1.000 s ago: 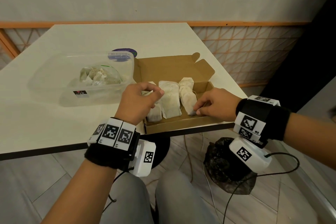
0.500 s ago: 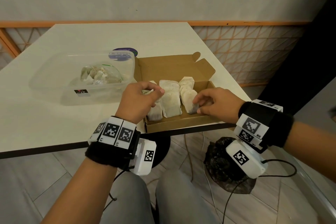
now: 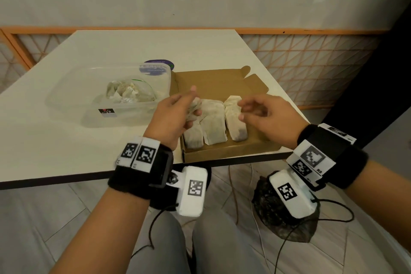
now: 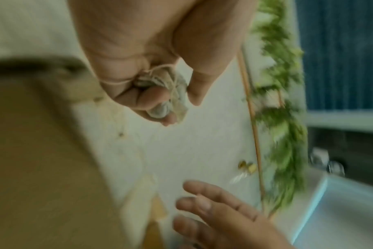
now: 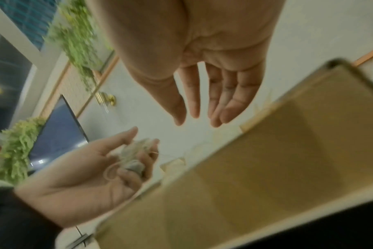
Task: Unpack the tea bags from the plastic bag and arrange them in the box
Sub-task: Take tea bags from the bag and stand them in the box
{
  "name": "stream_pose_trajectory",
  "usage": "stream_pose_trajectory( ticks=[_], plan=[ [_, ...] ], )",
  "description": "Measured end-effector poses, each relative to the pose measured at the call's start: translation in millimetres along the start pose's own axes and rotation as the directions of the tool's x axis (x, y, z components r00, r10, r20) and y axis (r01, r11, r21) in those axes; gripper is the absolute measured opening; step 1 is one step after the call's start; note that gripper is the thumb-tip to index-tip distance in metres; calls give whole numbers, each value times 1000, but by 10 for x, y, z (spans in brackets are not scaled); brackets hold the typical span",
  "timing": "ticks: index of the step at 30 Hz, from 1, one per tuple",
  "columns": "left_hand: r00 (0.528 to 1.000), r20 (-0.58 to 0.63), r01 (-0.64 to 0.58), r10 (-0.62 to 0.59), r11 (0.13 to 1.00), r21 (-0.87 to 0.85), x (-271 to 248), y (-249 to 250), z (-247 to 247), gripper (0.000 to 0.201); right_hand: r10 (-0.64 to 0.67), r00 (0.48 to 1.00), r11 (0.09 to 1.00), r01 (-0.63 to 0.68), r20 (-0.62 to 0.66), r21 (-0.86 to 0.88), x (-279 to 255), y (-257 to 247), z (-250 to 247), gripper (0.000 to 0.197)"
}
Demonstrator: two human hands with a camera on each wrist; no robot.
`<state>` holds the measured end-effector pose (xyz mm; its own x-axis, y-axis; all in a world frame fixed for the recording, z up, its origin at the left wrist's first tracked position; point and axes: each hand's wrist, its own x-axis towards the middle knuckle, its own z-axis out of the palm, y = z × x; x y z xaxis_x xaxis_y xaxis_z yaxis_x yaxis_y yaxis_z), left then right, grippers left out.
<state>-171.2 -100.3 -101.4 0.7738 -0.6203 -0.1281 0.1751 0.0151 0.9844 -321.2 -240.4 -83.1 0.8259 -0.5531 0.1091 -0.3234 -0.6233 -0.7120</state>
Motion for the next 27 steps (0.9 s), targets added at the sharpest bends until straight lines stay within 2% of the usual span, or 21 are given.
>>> stream_pose_trajectory(
  ticks=[2, 4, 6, 8, 9, 12, 14, 17, 19, 21, 24, 27],
  plan=[
    [981, 130, 168, -145, 966, -194, -10, 74, 42, 38, -50, 999, 987, 49, 4, 156, -3, -131, 62, 29],
    [954, 232, 242, -192, 946, -214, -26, 104, 83, 44, -73, 996, 968, 58, 52, 244, 12, -221, 173, 35],
    [931, 302, 262, -203, 950, -170, -52, 104, 122, 44, -83, 992, 971, 60, 94, 230, 46, -258, 287, 38],
    [920, 330, 268, -210, 954, -139, -85, 99, 144, 37, -106, 991, 981, 91, 79, 171, 94, -267, 358, 23],
    [920, 334, 257, -204, 959, -122, -102, 98, 143, 30, -103, 993, 978, 90, 60, 187, 115, -264, 373, 16],
    [925, 355, 168, -133, 983, -72, -118, 58, 99, 13, -46, 998, 938, 28, 44, 344, 167, -220, 382, 13],
    [936, 338, 124, -99, 991, -52, -123, 28, 57, 12, 1, 999, 904, -24, 53, 426, 189, -200, 375, 7],
    [961, 269, 67, -68, 998, 13, -120, 5, 26, 11, 74, 990, 799, -129, 117, 587, 201, -180, 347, 10],
    [967, 251, 36, -49, 998, 54, -122, 8, 31, 12, 99, 984, 757, -171, 149, 630, 198, -169, 325, 13],
    [973, 231, 15, -31, 997, 73, -135, 25, 50, 17, 113, 981, 731, -189, 157, 655, 198, -143, 310, 8],
    [991, 134, 16, -23, 998, 56, -112, 54, 58, 30, 145, 977, 694, -213, 156, 688, 200, -126, 276, 3],
    [996, 79, 30, -31, 1000, 10, -71, 65, 45, 24, 148, 972, 575, -236, 184, 783, 195, -140, 249, 4]
  ],
)
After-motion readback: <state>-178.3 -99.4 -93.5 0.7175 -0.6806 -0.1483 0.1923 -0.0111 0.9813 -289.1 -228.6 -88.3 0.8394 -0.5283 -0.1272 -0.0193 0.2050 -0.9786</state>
